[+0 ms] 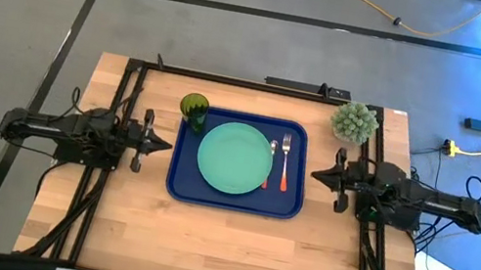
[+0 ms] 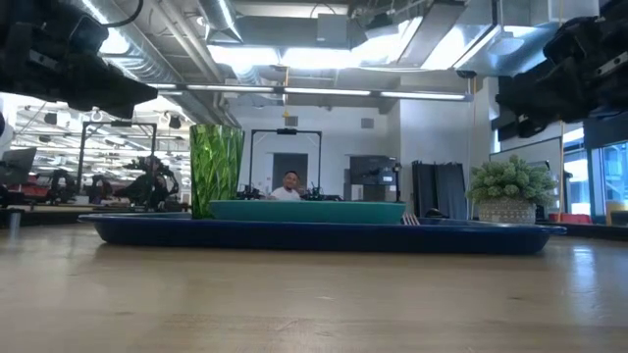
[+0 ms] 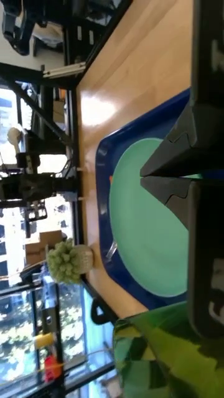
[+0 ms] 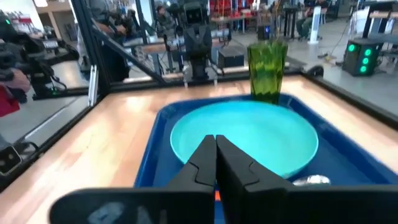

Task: Pick and place plate/cup/fork/spoon on tray
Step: Return to Home Position

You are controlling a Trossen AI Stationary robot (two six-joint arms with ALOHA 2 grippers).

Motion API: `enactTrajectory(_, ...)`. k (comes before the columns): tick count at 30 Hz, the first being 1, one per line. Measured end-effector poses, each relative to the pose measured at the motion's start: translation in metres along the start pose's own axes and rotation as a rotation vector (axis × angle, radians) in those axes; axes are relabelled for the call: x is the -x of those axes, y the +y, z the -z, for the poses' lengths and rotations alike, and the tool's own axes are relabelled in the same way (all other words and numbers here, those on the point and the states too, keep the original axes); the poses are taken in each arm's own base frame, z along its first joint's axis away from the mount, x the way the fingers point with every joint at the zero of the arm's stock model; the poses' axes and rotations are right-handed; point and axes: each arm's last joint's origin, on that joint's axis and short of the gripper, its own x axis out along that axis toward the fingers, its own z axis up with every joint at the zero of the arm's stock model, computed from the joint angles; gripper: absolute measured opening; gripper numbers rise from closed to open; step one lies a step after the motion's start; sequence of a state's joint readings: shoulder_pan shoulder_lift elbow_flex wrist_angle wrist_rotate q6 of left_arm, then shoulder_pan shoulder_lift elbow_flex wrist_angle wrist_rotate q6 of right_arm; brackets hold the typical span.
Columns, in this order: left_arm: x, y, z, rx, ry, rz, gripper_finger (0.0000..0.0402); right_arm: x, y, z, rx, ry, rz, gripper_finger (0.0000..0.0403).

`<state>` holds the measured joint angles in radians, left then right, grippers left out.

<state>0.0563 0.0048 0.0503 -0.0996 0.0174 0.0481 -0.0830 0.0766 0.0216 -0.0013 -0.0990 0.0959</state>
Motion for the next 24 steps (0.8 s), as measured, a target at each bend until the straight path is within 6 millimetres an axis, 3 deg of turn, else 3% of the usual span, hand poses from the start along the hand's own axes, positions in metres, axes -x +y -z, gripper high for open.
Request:
enactTrajectory(13,0.000,0.000,0.000,-0.034,-0.009,-0.010,0.0000,-0.006,-0.001,0.007,-0.049,0.090,0.010,0.0005)
enactTrajectory(24,-0.001,0.001,0.001,-0.034,-0.006,-0.026,0.0000,-0.004,0.000,-0.003,0.000,-0.021,0.000,0.0005)
